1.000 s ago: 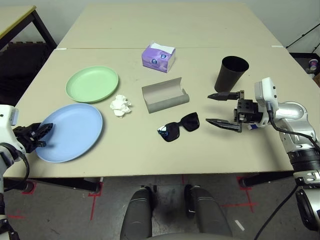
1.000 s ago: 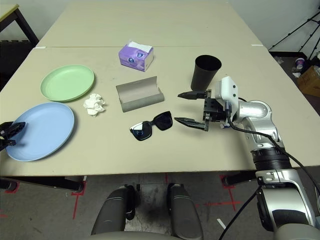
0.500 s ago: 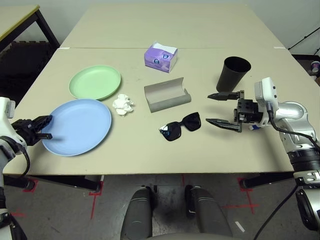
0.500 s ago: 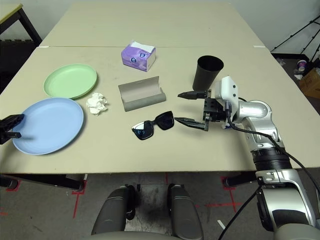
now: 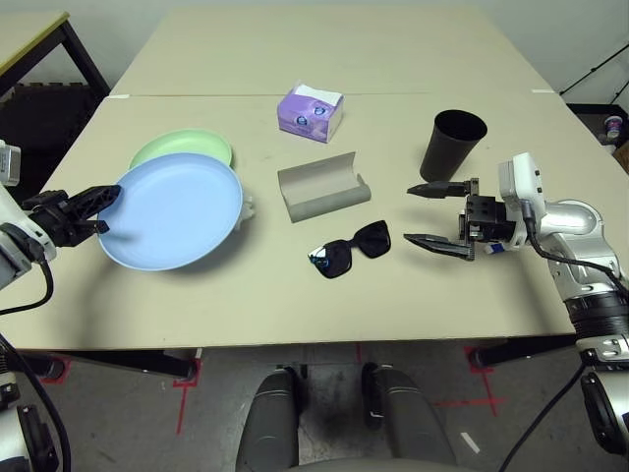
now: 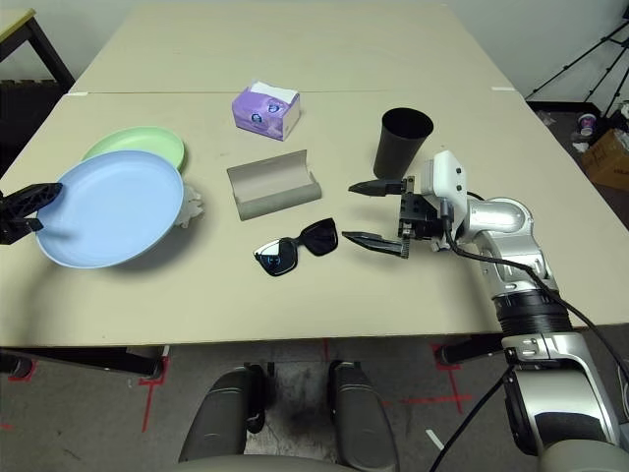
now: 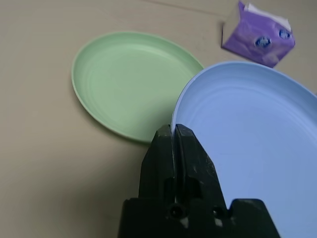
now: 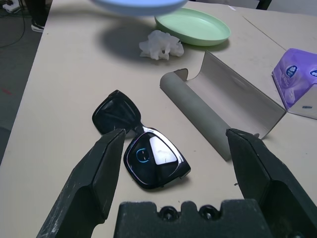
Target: Organize and tidy the items on the table.
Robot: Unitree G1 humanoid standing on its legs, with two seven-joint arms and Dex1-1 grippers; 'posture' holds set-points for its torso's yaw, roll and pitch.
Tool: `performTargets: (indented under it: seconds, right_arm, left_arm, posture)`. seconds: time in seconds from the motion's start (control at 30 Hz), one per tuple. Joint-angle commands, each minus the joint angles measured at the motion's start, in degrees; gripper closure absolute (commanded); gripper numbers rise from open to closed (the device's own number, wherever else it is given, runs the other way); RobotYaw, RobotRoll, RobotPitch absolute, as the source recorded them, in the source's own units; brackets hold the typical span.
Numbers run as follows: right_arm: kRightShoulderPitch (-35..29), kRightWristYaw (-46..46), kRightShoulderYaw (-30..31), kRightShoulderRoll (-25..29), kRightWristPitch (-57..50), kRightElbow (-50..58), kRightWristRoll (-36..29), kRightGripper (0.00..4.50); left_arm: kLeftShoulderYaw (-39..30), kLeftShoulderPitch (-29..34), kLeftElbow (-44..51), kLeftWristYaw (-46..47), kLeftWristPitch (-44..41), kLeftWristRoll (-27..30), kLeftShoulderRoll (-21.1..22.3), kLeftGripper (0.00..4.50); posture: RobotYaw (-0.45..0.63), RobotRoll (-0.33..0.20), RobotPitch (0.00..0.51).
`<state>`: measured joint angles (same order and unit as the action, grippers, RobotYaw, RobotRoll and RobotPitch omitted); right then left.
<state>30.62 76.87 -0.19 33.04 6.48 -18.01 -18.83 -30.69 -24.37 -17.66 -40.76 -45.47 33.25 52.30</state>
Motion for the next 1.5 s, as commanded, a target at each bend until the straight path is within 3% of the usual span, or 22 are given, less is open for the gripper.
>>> performTargets:
  seconds: [0.03,0.4,0.9,1.47,1.5]
  right_arm:
    - [-0.6,0.0,0.7,0.3,0.4,0.6,0.3,0.0]
    - [-0.9,-0.4,0.9,0.3,-0.1,1.6,0.1,0.0]
    - [-1.6,-1.2,1.0,0.3,-0.8,3.1,0.0,0.0]
    - [-2.3,-1.9,1.1,0.6,-1.4,4.2,-0.1,0.0]
    - [-2.3,-2.0,1.1,0.7,-1.4,4.3,-0.1,0.0]
  left_arm:
    - [1.3,-2.8,-4.4,2.5,2.4,-2.3,-0.6,4.48]
    - [4.6,-15.8,-19.7,12.7,14.8,-9.8,-5.0,4.48]
    - [6.8,-27.8,-36.6,21.4,26.9,-15.2,-8.5,4.48]
    - [6.9,-32.1,-46.2,23.9,34.0,-16.2,-9.4,4.48]
    - [6.6,-32.3,-46.5,24.2,34.5,-16.0,-9.7,4.25]
  posture:
    - [-0.02,0.0,0.143]
    - [-0.03,0.0,0.139]
    - [-0.04,0.0,0.144]
    - [-0.04,0.0,0.143]
    - [-0.04,0.0,0.143]
